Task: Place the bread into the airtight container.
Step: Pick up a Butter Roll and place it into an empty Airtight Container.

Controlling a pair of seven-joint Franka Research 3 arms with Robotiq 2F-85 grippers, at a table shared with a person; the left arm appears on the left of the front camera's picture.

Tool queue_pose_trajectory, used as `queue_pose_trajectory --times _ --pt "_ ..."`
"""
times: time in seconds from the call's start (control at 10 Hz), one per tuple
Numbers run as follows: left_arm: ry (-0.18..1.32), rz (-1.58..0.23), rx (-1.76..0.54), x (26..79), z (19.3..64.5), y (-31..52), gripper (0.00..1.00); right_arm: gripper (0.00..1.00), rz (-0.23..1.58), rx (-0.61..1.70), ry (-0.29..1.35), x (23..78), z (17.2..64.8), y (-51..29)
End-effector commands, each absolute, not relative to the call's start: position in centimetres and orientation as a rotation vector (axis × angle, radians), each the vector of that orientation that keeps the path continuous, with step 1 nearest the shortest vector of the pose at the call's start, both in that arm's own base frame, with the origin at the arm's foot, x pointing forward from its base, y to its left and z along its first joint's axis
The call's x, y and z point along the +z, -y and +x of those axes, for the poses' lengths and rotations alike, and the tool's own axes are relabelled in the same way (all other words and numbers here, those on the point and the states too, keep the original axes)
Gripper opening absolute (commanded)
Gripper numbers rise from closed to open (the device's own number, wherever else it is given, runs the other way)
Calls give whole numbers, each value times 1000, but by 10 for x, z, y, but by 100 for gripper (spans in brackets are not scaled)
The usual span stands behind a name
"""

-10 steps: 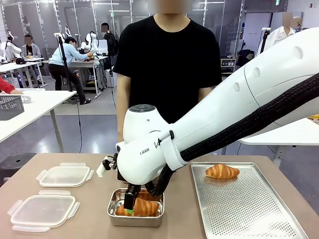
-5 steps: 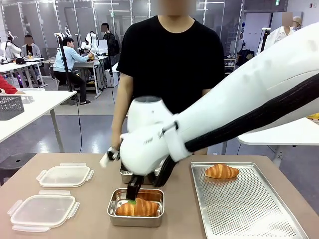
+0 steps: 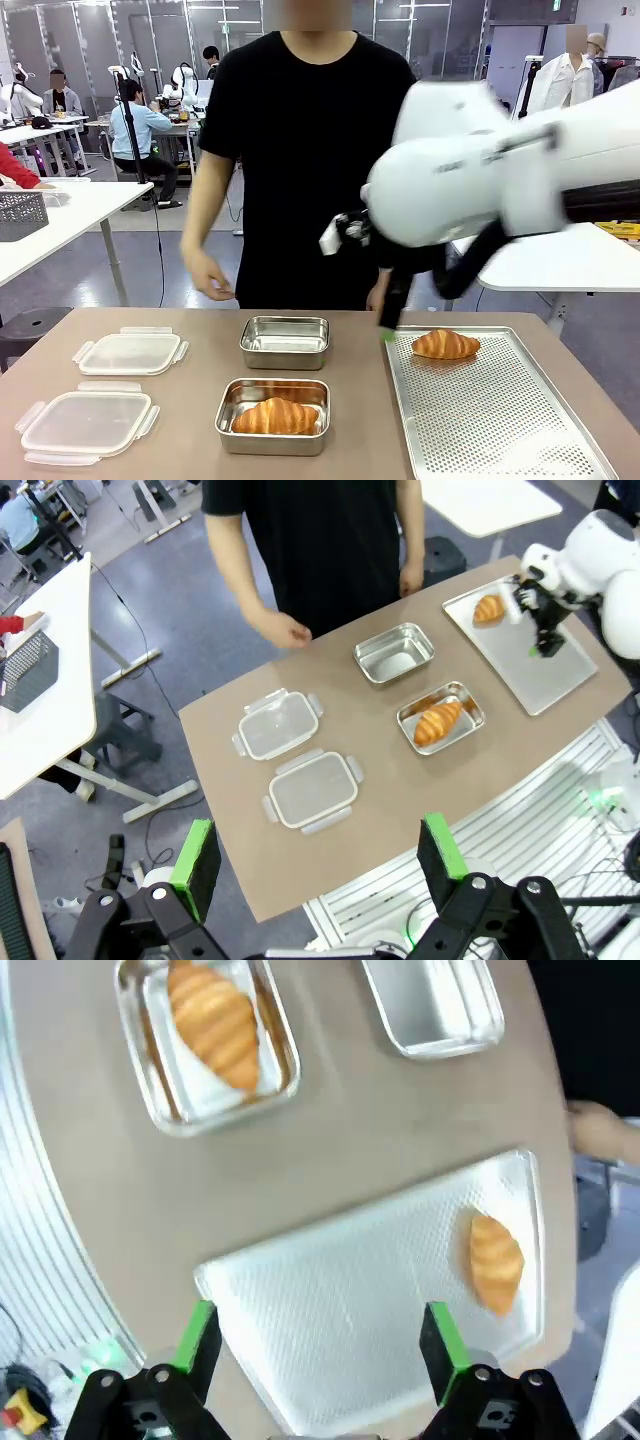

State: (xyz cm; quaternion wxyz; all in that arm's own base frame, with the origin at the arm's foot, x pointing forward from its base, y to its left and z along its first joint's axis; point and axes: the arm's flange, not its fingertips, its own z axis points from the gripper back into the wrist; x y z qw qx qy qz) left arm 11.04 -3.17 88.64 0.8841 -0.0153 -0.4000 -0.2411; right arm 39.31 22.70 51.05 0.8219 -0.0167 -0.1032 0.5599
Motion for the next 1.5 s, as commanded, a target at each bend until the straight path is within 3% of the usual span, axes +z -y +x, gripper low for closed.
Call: queue_pose_trajectory --times 0.0,0.1,0.3,0.4,0.7,1.4 --pt "846 -30 -506 890 100 33 100 100 -112 1183 245 539 358 -195" --pt "846 -30 -506 890 100 33 100 100 -188 1113 218 544 355 -176" --pt "846 -30 -506 890 100 33 100 100 -181 1054 290 568 328 -136" --pt "846 -30 -506 890 100 33 100 100 -160 918 297 583 314 -121" --pt "846 -30 -506 890 100 33 100 100 -109 697 281 569 311 -89" --pt "846 -30 -506 890 100 33 100 100 -36 670 472 439 411 -58"
